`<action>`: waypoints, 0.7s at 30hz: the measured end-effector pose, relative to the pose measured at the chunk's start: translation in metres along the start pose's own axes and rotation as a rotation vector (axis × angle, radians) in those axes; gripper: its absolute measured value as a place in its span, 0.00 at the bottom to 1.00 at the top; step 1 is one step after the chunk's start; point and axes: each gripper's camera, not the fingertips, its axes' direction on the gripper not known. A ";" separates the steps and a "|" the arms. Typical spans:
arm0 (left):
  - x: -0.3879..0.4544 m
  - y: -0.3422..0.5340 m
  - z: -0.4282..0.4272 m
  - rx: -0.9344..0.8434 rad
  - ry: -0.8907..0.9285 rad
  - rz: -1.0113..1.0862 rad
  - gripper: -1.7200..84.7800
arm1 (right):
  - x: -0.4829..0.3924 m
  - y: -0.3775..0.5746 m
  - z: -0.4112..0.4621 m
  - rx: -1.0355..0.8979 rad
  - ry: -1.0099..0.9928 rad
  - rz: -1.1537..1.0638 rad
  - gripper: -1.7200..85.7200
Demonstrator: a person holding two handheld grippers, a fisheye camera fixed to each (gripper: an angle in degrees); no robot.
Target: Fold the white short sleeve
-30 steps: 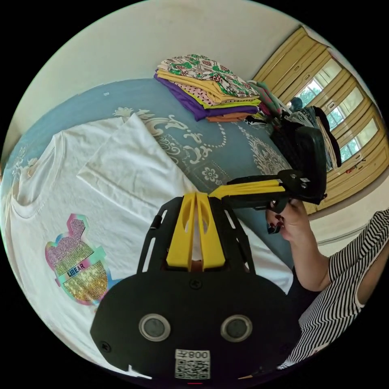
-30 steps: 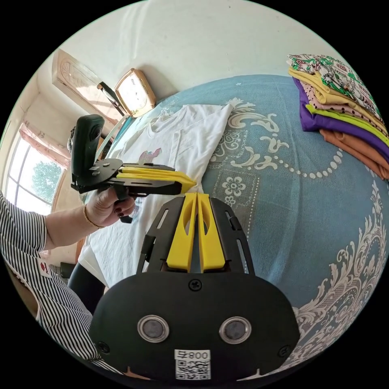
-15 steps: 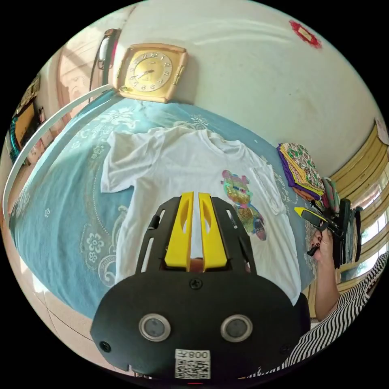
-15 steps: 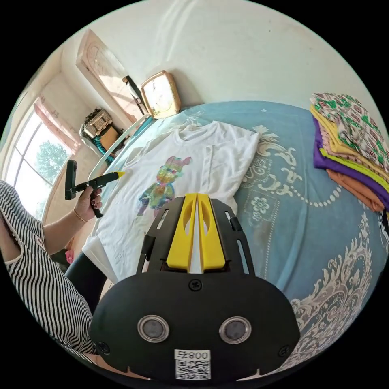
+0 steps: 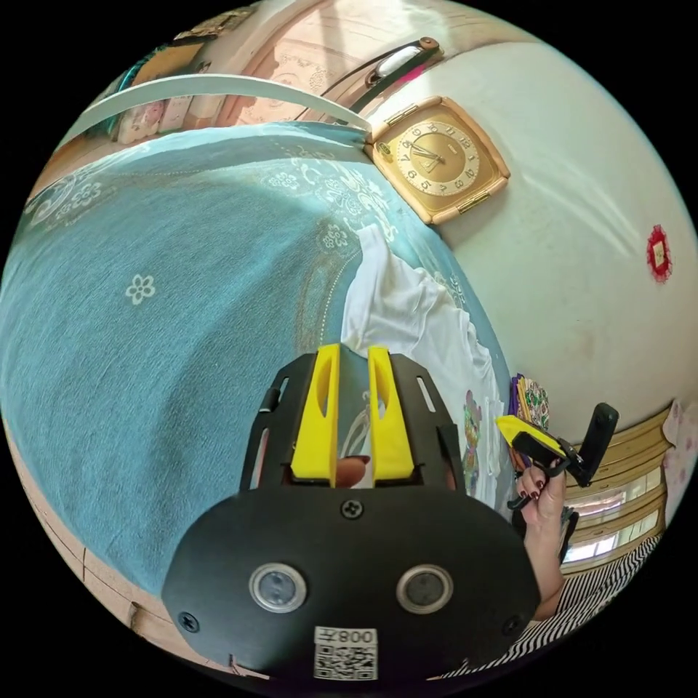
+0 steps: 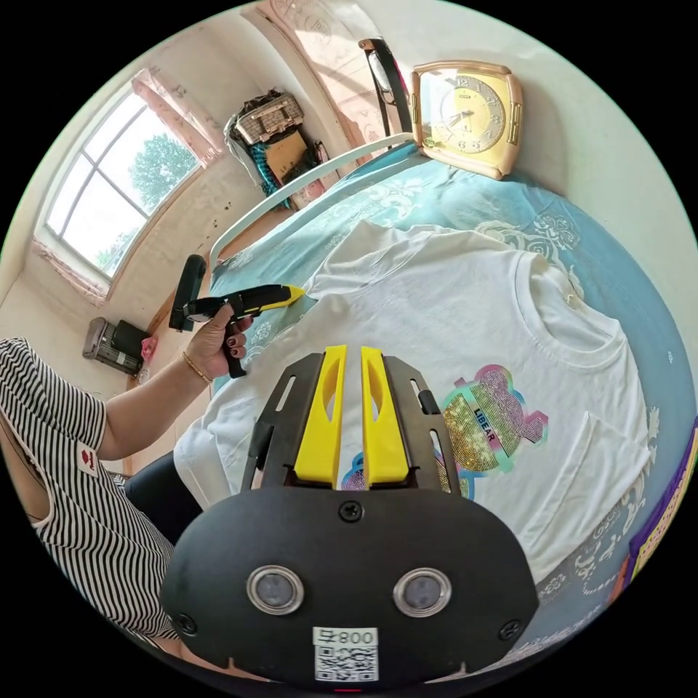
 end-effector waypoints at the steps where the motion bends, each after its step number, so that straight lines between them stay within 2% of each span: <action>1: 0.002 -0.003 -0.008 0.007 0.017 -0.007 0.09 | 0.001 -0.004 0.012 -0.010 -0.006 -0.001 0.06; 8: 0.009 -0.016 -0.046 0.028 0.147 -0.030 0.05 | 0.004 -0.048 0.068 -0.034 -0.002 -0.050 0.07; 12: 0.017 -0.015 -0.066 0.051 0.177 -0.033 0.04 | -0.006 -0.112 0.110 -0.061 0.042 -0.142 0.09; 17: 0.032 -0.013 -0.089 0.058 0.198 -0.013 0.04 | -0.022 -0.195 0.171 -0.093 0.157 -0.239 0.10; 21: 0.045 -0.011 -0.100 0.052 0.190 0.009 0.04 | -0.026 -0.246 0.239 -0.200 0.258 -0.285 0.11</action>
